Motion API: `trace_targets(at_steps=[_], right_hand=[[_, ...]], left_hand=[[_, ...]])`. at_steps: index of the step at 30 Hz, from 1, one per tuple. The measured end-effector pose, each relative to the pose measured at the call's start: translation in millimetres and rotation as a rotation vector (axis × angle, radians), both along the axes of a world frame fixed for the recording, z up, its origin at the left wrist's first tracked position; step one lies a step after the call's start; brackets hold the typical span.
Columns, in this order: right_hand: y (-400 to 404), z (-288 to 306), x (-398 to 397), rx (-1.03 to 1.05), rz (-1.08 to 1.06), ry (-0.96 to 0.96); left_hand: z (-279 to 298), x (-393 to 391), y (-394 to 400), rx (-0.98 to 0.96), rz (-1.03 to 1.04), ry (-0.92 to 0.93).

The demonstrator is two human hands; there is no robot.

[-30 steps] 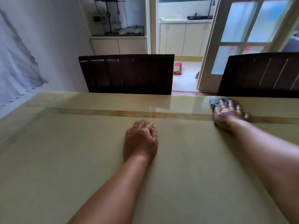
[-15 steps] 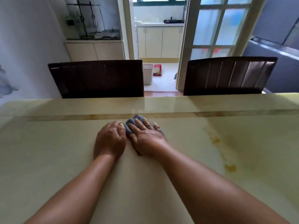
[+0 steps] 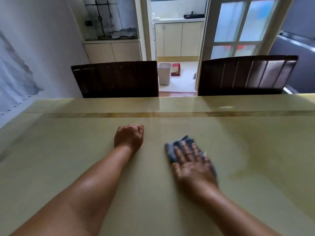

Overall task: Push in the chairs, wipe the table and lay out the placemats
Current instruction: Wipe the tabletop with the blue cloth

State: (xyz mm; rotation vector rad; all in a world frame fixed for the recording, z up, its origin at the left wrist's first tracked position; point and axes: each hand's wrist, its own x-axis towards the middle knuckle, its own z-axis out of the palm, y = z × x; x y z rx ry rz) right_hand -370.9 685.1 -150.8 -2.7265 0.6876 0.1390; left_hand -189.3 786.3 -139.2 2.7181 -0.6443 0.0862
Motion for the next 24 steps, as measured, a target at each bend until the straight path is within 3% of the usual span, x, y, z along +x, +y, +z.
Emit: trace_targets(at_steps=[3, 6, 11, 17, 19, 24], right_hand=[[32, -1, -5, -0.019, 0.218, -0.029], [15, 1, 10, -0.008, 0.25, -0.026], [-4, 1, 65, 0.019, 0.053, 0.013], [11, 2, 105, 0.009, -0.085, 0.054], [27, 3, 116, -0.009, 0.035, 0.03], [73, 11, 124, -0.002, 0.61, 0.027]], left_hand=[[8, -10, 0, -0.016, 0.026, 0.118], [3, -46, 11, -0.097, 0.108, 0.139], [-26, -149, 46, -0.181, 0.086, 0.084], [-23, -156, 57, -0.525, 0.078, 0.111], [-21, -158, 56, -0.562, 0.071, 0.128], [-21, -154, 57, -0.68, 0.204, 0.177]])
